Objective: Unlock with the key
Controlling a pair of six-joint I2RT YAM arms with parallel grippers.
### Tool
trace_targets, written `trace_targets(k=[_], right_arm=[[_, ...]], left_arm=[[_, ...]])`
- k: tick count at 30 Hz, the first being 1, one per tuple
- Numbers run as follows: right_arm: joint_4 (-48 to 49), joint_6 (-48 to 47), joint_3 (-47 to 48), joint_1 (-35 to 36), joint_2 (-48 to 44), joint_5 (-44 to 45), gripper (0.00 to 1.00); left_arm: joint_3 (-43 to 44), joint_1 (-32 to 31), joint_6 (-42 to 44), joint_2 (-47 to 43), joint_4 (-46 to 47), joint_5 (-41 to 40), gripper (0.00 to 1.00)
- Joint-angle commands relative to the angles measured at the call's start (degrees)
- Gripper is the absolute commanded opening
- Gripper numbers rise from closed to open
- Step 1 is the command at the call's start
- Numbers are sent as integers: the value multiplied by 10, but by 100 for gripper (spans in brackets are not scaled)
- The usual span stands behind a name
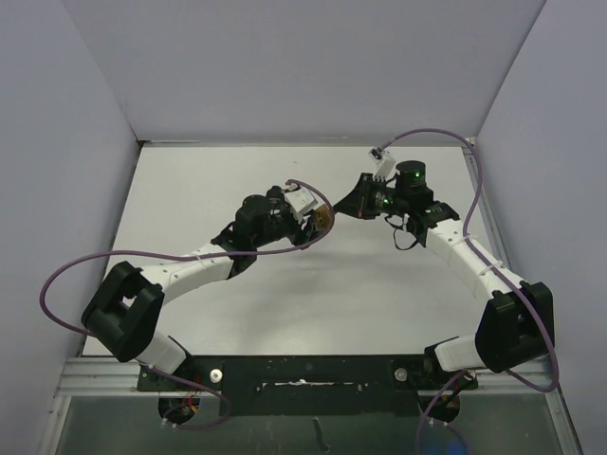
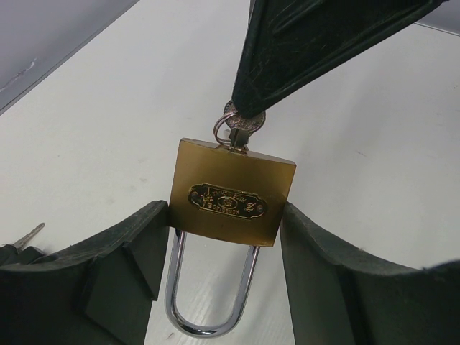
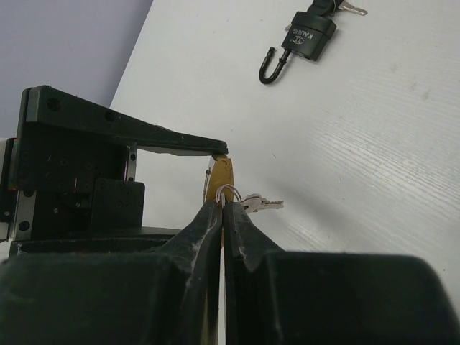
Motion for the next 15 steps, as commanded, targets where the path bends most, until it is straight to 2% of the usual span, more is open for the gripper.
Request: trace_targets(k=[1,15], right_arm=[[-16,2,1,18,14,-13,0],[-30,20,19,29,32,-13,0]], left_arm=[[69,-5,-19,-13,177,-13,0],[44,-18,-6,-7,277,-56,0]])
